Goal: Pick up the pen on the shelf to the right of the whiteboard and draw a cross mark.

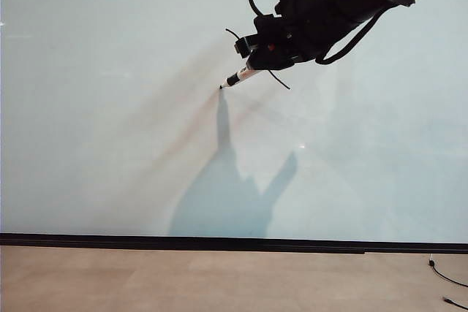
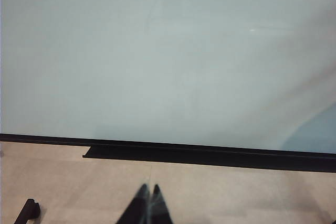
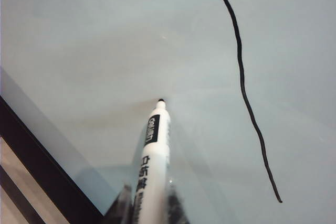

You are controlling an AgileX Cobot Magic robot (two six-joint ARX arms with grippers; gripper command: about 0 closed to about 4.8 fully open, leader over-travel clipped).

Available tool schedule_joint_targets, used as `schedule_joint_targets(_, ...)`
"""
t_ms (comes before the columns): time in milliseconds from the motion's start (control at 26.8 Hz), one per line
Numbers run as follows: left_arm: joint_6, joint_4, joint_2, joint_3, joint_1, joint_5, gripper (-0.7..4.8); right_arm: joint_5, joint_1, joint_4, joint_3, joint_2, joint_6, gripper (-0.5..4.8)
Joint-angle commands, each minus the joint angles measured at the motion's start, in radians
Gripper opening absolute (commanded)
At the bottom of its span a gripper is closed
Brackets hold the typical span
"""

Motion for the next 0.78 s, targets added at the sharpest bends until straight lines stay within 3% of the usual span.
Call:
schedule_joint_targets(37, 0.004, 0.009, 0.000, 0.003, 0.000, 0.003, -0.04, 0.040, -0.004, 0.014, 0.008, -0.022, 0.005, -0.09)
schedule_joint_targets(784, 0.004, 0.009, 0.000, 0.003, 0.000, 0.003, -0.04, 0.113, -0.027, -0.126, 0.007, -0.163, -0.026, -0.09)
